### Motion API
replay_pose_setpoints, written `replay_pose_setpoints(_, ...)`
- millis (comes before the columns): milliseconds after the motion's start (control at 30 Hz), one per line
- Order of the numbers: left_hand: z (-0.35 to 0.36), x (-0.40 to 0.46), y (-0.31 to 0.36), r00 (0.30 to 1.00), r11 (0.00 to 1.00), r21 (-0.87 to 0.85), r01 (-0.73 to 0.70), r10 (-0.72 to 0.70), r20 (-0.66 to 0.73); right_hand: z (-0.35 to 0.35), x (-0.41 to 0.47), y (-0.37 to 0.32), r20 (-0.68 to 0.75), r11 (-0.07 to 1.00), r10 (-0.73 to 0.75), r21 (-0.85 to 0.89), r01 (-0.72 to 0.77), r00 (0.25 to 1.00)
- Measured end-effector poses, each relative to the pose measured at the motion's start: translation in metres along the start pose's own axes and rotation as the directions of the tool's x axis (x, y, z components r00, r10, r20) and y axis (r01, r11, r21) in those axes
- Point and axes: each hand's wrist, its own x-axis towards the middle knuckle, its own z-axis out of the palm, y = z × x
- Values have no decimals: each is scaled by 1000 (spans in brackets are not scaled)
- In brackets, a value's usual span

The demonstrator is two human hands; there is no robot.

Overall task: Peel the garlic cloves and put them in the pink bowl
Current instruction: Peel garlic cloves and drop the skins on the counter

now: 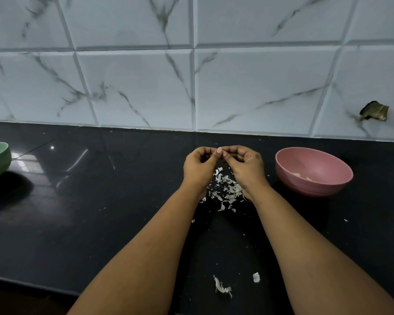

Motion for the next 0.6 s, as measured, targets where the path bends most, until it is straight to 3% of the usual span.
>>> replay_pose_setpoints(233, 0, 1, 3, 998, 994, -90, 55, -56, -5, 1, 0, 0, -10, 1000, 17, 1, -17, 1000)
replay_pose_setpoints(600, 1, 2, -2, 996, 978, 205, -34, 49, -68, 4, -2, 0, 30, 998, 42, 47, -43, 999)
